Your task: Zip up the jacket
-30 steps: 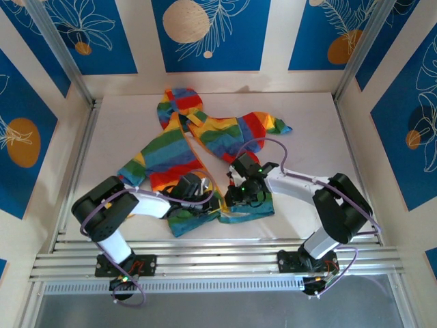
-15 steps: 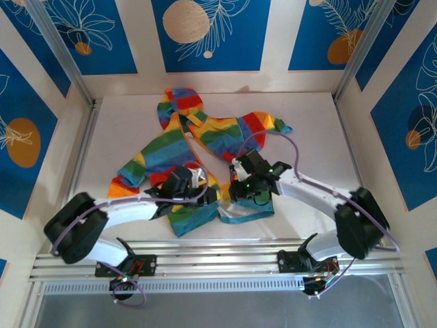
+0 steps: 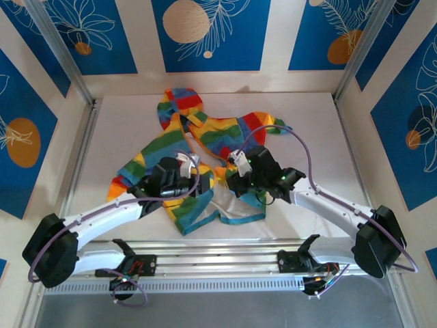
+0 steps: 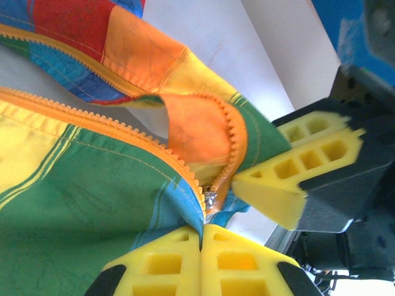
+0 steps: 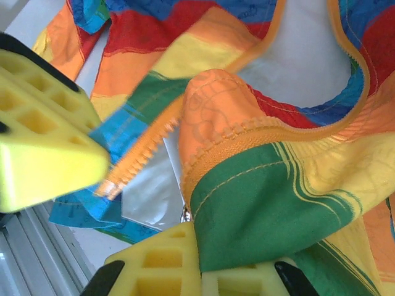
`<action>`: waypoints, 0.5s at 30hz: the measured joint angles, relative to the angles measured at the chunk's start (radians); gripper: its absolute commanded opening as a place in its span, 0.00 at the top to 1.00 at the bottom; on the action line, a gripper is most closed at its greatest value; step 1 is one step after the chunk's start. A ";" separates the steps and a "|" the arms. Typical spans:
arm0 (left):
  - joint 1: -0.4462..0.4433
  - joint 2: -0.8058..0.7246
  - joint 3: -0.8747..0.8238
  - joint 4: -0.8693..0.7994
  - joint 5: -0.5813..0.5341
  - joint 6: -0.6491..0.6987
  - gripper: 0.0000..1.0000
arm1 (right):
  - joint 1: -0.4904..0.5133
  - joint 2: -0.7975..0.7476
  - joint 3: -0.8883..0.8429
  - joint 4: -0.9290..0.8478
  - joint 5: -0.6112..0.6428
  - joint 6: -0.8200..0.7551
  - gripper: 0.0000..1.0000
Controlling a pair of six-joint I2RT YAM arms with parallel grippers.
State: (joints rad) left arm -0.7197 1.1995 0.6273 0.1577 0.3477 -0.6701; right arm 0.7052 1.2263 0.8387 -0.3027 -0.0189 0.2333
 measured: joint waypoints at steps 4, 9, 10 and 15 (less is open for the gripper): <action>0.000 0.047 0.000 0.021 0.023 0.032 1.00 | -0.007 -0.010 0.003 0.003 -0.035 0.001 1.00; 0.002 0.079 0.013 0.020 0.037 0.072 1.00 | -0.030 -0.059 -0.031 0.042 -0.099 0.006 1.00; 0.002 0.083 0.018 0.020 0.043 0.079 1.00 | -0.035 -0.065 -0.037 0.050 -0.111 0.008 1.00; 0.002 0.085 0.026 0.031 0.082 0.086 1.00 | -0.055 -0.066 -0.049 0.076 -0.135 0.012 1.00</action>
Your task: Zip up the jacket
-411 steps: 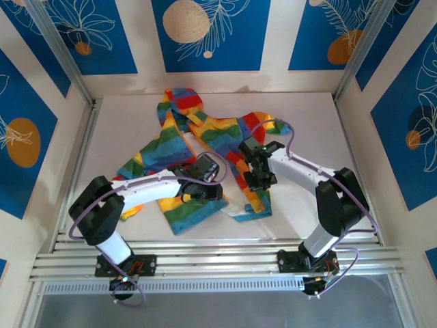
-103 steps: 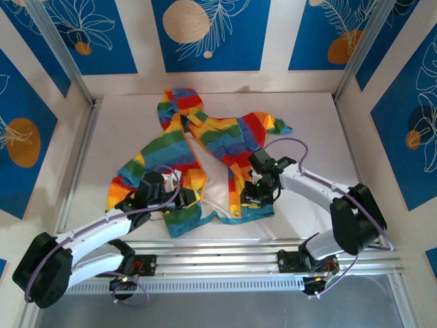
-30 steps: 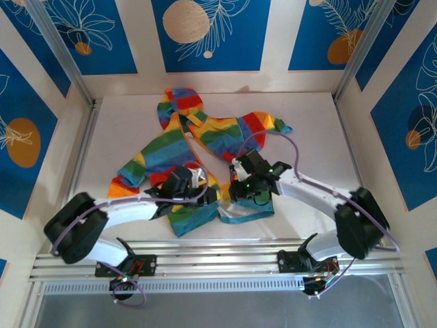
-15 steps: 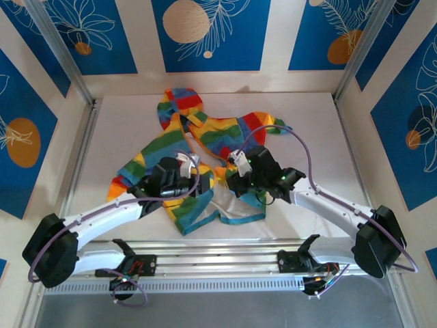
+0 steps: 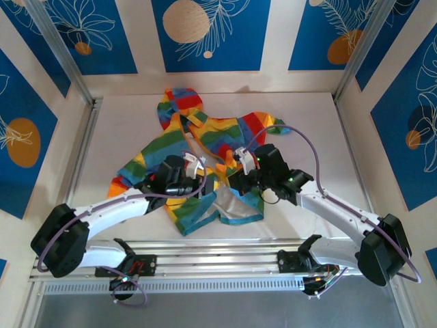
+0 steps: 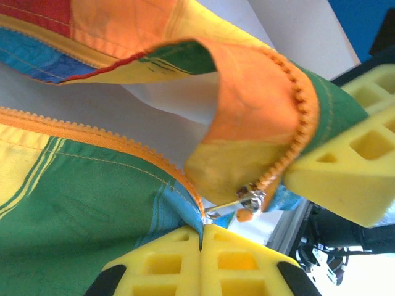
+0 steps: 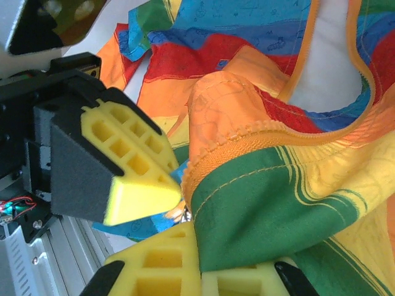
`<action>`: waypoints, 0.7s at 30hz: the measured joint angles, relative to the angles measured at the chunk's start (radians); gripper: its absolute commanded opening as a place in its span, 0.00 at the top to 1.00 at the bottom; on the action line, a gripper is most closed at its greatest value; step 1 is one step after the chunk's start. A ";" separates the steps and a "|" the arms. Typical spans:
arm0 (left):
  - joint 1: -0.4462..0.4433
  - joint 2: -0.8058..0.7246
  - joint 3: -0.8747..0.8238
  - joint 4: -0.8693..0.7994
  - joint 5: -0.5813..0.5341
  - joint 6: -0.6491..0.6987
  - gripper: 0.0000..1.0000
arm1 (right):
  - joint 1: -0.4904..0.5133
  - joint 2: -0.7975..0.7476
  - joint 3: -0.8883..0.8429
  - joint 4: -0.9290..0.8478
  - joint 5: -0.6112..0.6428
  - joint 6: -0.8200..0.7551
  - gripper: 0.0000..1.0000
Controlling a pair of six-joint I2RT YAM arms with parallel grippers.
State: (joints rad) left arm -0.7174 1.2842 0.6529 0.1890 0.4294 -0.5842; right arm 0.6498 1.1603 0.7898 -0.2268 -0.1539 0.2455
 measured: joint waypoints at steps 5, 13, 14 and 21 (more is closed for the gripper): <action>0.000 -0.058 0.000 0.003 0.035 -0.016 1.00 | -0.004 0.022 0.001 0.002 0.038 0.016 1.00; 0.000 -0.269 -0.048 0.002 0.032 -0.053 1.00 | -0.006 0.074 0.002 0.004 0.052 0.037 1.00; 0.000 -0.272 -0.048 -0.005 0.029 -0.053 1.00 | -0.010 0.074 0.002 0.010 0.040 0.037 1.00; 0.005 -0.248 -0.054 -0.013 -0.008 -0.019 1.00 | -0.053 0.035 0.003 0.090 -0.098 0.026 1.00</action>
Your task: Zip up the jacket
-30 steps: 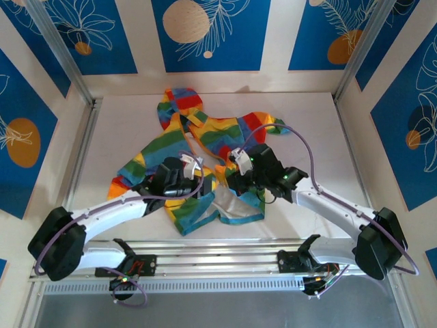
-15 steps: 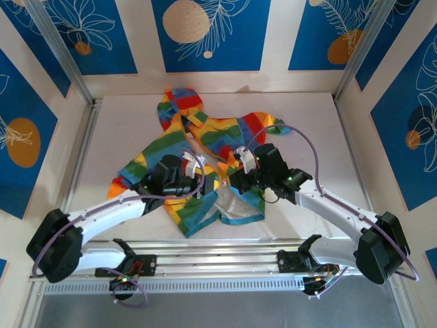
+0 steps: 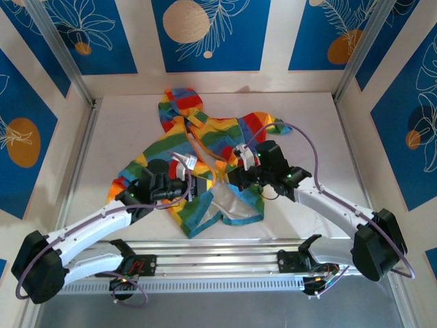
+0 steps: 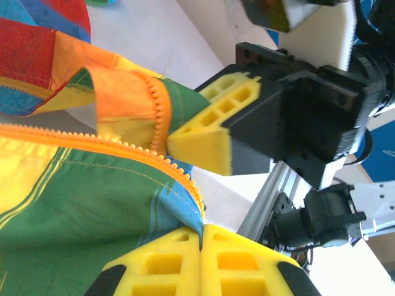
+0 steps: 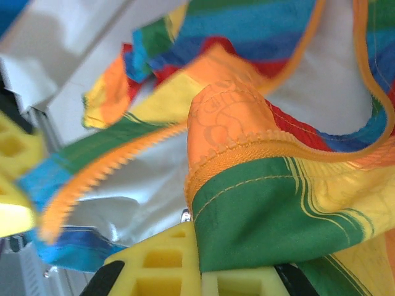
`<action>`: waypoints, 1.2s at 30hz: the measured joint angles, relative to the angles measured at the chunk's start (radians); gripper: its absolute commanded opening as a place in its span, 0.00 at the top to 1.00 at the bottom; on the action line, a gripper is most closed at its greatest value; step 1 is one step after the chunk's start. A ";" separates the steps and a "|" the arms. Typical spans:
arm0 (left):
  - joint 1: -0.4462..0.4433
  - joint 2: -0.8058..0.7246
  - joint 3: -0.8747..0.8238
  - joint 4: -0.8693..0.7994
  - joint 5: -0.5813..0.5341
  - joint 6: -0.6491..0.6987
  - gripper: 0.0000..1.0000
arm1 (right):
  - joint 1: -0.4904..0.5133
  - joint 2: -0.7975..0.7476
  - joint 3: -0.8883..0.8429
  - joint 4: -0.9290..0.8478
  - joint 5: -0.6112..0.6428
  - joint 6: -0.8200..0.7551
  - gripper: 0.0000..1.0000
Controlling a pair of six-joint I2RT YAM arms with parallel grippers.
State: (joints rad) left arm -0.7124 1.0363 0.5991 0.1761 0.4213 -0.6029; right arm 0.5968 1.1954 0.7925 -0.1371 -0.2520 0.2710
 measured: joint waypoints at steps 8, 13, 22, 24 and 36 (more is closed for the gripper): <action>0.002 0.007 -0.027 0.225 -0.039 0.043 0.99 | -0.050 -0.021 0.033 0.062 -0.207 0.001 1.00; 0.002 0.005 -0.100 0.388 -0.060 0.097 1.00 | -0.076 0.005 0.042 0.063 -0.317 0.010 1.00; 0.002 0.005 -0.180 0.573 -0.068 0.171 1.00 | -0.089 0.013 0.047 0.073 -0.432 0.042 1.00; 0.002 0.005 -0.189 0.606 -0.071 0.173 1.00 | -0.089 0.013 0.051 0.073 -0.439 0.042 1.00; 0.002 0.024 -0.198 0.735 -0.063 0.140 1.00 | -0.089 0.013 0.059 0.073 -0.448 0.042 1.00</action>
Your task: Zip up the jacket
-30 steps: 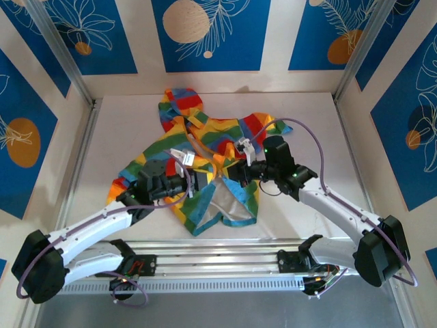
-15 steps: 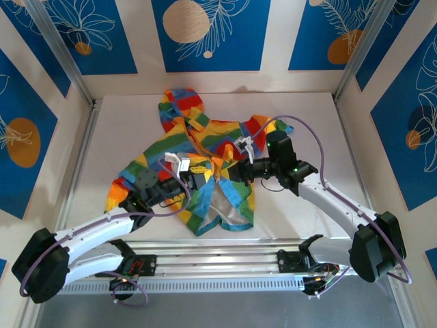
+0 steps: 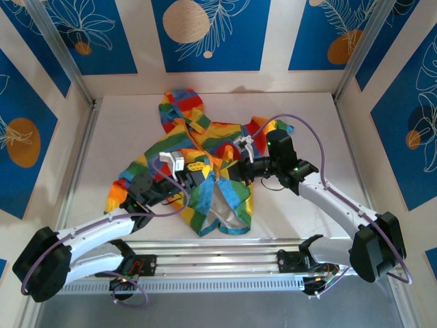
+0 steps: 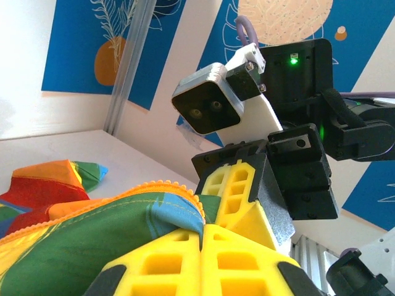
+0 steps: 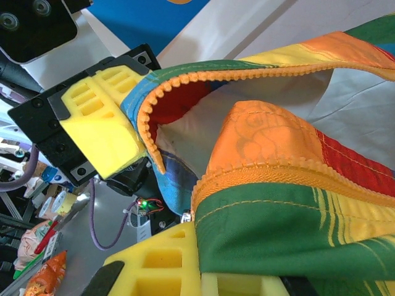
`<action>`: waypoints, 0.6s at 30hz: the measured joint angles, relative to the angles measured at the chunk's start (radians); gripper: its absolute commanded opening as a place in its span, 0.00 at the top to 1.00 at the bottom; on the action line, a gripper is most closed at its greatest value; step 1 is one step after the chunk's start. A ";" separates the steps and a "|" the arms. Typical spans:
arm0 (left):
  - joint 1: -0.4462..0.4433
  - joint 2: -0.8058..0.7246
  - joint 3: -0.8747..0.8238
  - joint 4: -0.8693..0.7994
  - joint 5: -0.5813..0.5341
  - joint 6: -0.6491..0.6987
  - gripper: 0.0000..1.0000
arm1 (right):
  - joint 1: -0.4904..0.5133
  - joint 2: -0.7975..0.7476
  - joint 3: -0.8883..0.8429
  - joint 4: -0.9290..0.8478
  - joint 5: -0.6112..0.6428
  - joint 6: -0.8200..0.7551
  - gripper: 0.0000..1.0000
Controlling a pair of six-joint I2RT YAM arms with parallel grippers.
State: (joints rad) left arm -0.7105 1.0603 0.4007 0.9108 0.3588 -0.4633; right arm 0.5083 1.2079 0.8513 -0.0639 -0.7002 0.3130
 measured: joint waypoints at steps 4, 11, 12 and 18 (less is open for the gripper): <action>0.000 0.034 0.000 0.017 0.015 -0.027 1.00 | 0.000 -0.001 0.000 0.000 0.000 0.003 1.00; 0.000 0.060 0.000 0.032 0.026 -0.055 1.00 | 0.000 -0.017 0.002 0.000 -0.001 0.004 1.00; 0.000 0.060 0.000 0.037 0.026 -0.056 1.00 | 0.000 -0.020 0.003 0.000 -0.001 0.004 1.00; 0.000 0.061 -0.006 0.065 0.034 -0.077 1.00 | 0.000 -0.029 0.013 -0.001 -0.008 0.005 1.00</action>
State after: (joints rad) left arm -0.7105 1.1217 0.3950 0.9756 0.3931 -0.5407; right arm 0.5083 1.1790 0.8639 -0.0650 -0.7078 0.3176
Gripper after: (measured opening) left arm 0.041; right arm 0.046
